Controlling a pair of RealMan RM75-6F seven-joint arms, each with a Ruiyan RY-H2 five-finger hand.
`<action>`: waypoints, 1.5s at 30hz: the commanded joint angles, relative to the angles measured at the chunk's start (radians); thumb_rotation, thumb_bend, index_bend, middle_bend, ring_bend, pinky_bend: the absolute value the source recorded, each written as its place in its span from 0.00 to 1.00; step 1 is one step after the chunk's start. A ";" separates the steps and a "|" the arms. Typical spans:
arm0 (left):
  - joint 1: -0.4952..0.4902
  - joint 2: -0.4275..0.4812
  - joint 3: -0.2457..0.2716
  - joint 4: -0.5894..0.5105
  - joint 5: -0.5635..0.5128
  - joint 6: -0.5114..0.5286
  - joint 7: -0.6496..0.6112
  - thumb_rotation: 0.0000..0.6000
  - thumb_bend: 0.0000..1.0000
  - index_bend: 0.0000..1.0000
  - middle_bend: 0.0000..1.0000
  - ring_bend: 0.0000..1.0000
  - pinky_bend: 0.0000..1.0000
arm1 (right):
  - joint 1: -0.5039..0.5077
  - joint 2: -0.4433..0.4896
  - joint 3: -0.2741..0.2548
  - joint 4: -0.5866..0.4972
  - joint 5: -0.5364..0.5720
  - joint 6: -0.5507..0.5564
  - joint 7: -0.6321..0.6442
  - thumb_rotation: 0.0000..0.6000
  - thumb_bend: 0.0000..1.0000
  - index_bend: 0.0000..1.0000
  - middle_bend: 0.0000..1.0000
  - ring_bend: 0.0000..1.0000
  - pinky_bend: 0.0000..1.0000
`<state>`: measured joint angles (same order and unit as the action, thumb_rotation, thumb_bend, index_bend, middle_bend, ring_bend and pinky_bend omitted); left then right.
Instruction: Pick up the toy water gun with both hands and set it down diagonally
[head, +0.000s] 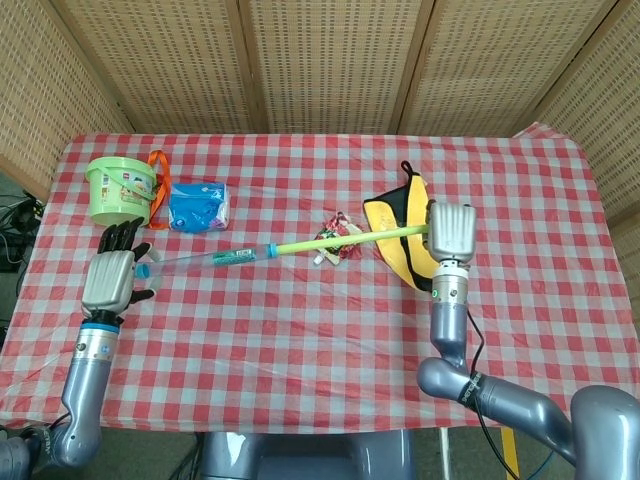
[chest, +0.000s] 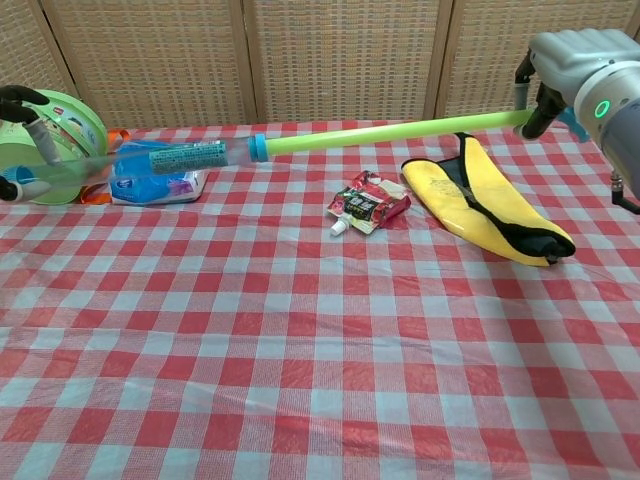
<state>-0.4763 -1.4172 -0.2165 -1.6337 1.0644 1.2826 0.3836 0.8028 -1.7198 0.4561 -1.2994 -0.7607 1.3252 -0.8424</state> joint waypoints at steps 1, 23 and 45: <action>-0.005 -0.005 -0.001 0.003 -0.002 -0.005 0.007 1.00 0.41 0.60 0.00 0.00 0.00 | -0.001 0.001 -0.004 0.003 0.000 0.000 0.000 1.00 0.52 0.80 1.00 0.95 0.60; -0.049 0.000 0.005 -0.014 -0.030 -0.059 0.060 1.00 0.26 0.00 0.00 0.00 0.00 | -0.041 0.077 -0.012 -0.064 0.183 0.020 -0.128 1.00 0.29 0.19 0.10 0.09 0.00; 0.235 0.131 0.241 0.024 0.251 0.190 -0.135 1.00 0.00 0.00 0.00 0.00 0.00 | -0.409 0.345 -0.429 -0.254 -0.494 0.137 0.539 1.00 0.06 0.00 0.00 0.00 0.00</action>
<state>-0.2731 -1.3043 -0.0096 -1.6381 1.2829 1.4525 0.2687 0.4890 -1.4450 0.1389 -1.5439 -1.1246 1.4128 -0.3809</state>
